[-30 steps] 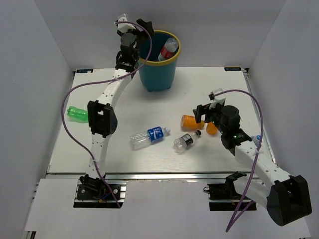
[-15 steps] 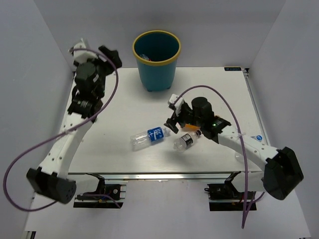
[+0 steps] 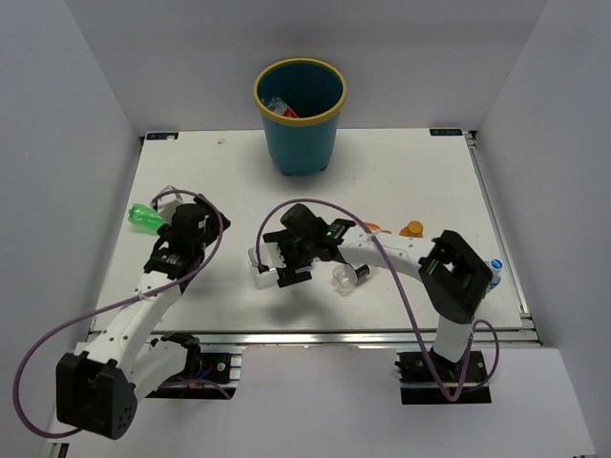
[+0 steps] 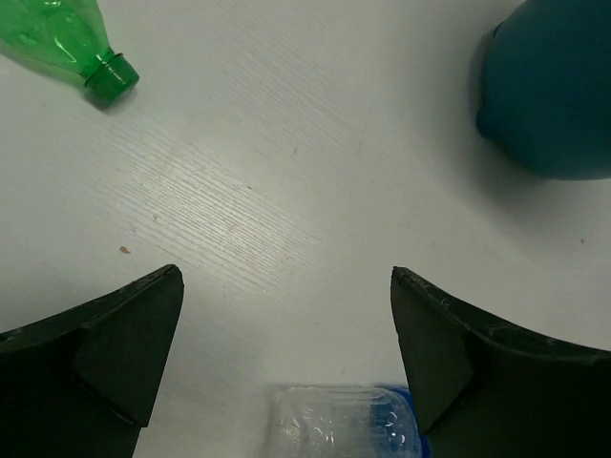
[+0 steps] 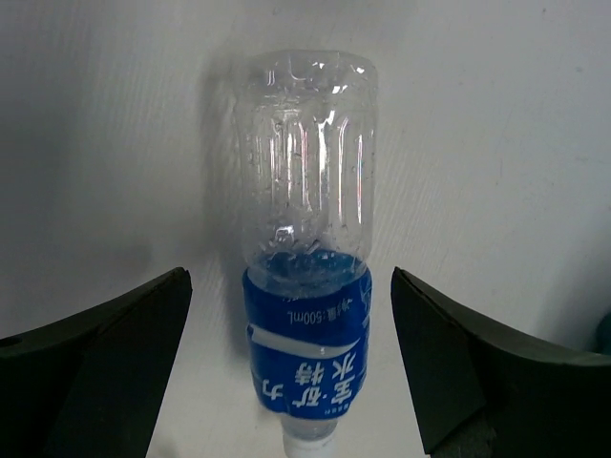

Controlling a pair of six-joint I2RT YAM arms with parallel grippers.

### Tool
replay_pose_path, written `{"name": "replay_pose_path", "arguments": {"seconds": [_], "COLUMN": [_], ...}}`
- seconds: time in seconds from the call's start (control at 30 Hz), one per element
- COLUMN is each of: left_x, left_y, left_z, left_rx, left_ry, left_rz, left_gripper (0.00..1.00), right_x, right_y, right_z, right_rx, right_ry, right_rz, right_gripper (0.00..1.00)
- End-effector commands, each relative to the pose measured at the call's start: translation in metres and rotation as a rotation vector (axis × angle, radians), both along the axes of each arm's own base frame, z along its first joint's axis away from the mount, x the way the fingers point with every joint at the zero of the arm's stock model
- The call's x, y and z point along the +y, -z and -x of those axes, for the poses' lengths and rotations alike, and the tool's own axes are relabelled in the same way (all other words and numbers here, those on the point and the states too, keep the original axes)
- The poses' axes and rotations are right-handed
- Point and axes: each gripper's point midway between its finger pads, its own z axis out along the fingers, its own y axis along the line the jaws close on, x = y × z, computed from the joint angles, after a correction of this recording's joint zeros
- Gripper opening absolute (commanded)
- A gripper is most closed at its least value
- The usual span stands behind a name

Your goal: Put the plastic bottles in the bin

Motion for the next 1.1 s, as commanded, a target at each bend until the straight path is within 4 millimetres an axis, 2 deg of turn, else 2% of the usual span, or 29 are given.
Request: {"name": "replay_pose_path", "arguments": {"seconds": [0.0,0.07,0.13,0.2,0.23,0.27,0.3,0.33,0.4,0.43,0.47,0.53,0.57,0.6,0.67,0.7,0.73,0.77,0.8,0.87,0.9,0.93,0.97,1.0,1.03,1.07], "left_x": [0.008,0.015,0.021,0.023,0.026,0.027,0.029,0.032,0.035,0.037,0.037,0.039,0.041,0.042,0.046,0.047,0.048,0.048,0.049,0.048,0.049,0.049,0.049,0.050,0.051,0.052], "left_y": [-0.017,-0.018,-0.019,-0.022,-0.022,-0.022,-0.022,-0.022,-0.021,-0.023,-0.023,-0.024,-0.024,-0.025,-0.026,-0.026,-0.028,-0.027,-0.028,-0.031,-0.029,-0.029,-0.029,-0.030,-0.028,-0.028], "left_z": [0.005,0.012,0.015,0.018,0.018,0.019,0.021,0.022,0.023,0.024,0.024,0.025,0.027,0.028,0.030,0.031,0.031,0.032,0.032,0.032,0.032,0.032,0.032,0.032,0.032,0.032], "left_rx": [-0.083,-0.085,-0.098,-0.109,-0.111,-0.111,-0.111,-0.111,-0.108,-0.112,-0.113,-0.117,-0.120,-0.125,-0.127,-0.128,-0.134,-0.132,-0.136,-0.151,-0.150,-0.151,-0.153,-0.153,-0.148,-0.148], "left_ry": [-0.076,-0.102,-0.127,-0.137,-0.147,-0.154,-0.163,-0.178,-0.194,-0.203,-0.205,-0.211,-0.225,-0.229,-0.249,-0.253,-0.257,-0.260,-0.261,-0.259,-0.260,-0.262,-0.264,-0.268,-0.272,-0.275], "left_rz": [0.065,0.055,0.044,0.043,0.035,0.032,0.029,0.020,0.016,0.013,0.011,0.011,0.008,0.007,0.000,0.000,0.000,-0.002,-0.001,0.003,0.002,0.002,0.003,-0.002,-0.006,-0.008], "left_gripper": [0.98,0.98,0.98,0.98,0.98,0.98,0.98,0.98,0.98,0.98,0.98,0.98,0.98,0.98,0.98,0.98,0.98,0.98,0.98,0.98,0.98,0.98,0.98,0.98,0.98,0.98], "right_x": [0.016,0.020,0.027,0.030,0.034,0.038,0.040,0.041,0.048,0.051,0.057,0.058,0.067,0.068,0.065,0.066,0.060,0.058,0.047,0.041,0.036,0.023,0.016,0.010,0.000,-0.003], "right_y": [-0.002,0.014,0.017,0.030,0.031,0.032,0.032,0.029,0.018,0.004,-0.008,-0.035,-0.060,-0.075,-0.119,-0.142,-0.164,-0.195,-0.220,-0.258,-0.287,-0.312,-0.327,-0.357,-0.363,-0.371], "right_z": [-0.010,-0.014,-0.020,-0.025,-0.029,-0.038,-0.042,-0.046,-0.049,-0.050,-0.053,-0.057,-0.065,-0.069,-0.085,-0.093,-0.106,-0.116,-0.135,-0.147,-0.155,-0.171,-0.178,-0.183,-0.204,-0.212], "right_rx": [-0.076,-0.072,-0.077,-0.068,-0.077,-0.105,-0.109,-0.120,-0.130,-0.139,-0.160,-0.206,-0.264,-0.293,-0.332,-0.344,-0.321,-0.327,-0.343,-0.297,-0.307,-0.341,-0.299,-0.311,-0.317,-0.265], "right_ry": [-0.062,-0.057,-0.046,-0.015,0.001,0.031,0.054,0.068,0.082,0.081,0.087,0.106,0.120,0.133,0.186,0.207,0.256,0.279,0.319,0.350,0.366,0.384,0.413,0.413,0.451,0.478], "right_rz": [0.030,0.056,0.051,0.061,0.051,0.045,0.040,0.038,-0.001,-0.037,-0.084,-0.158,-0.247,-0.293,-0.413,-0.483,-0.548,-0.621,-0.690,-0.820,-0.900,-0.989,-1.061,-1.139,-1.182,-1.229], "right_gripper": [0.89,0.89,0.89,0.89,0.85,0.76,0.72,0.70,0.58,0.54,0.43,0.35,0.32,0.28,0.23,0.23,0.23,0.22,0.22,0.25,0.26,0.26,0.28,0.28,0.28,0.30]}}
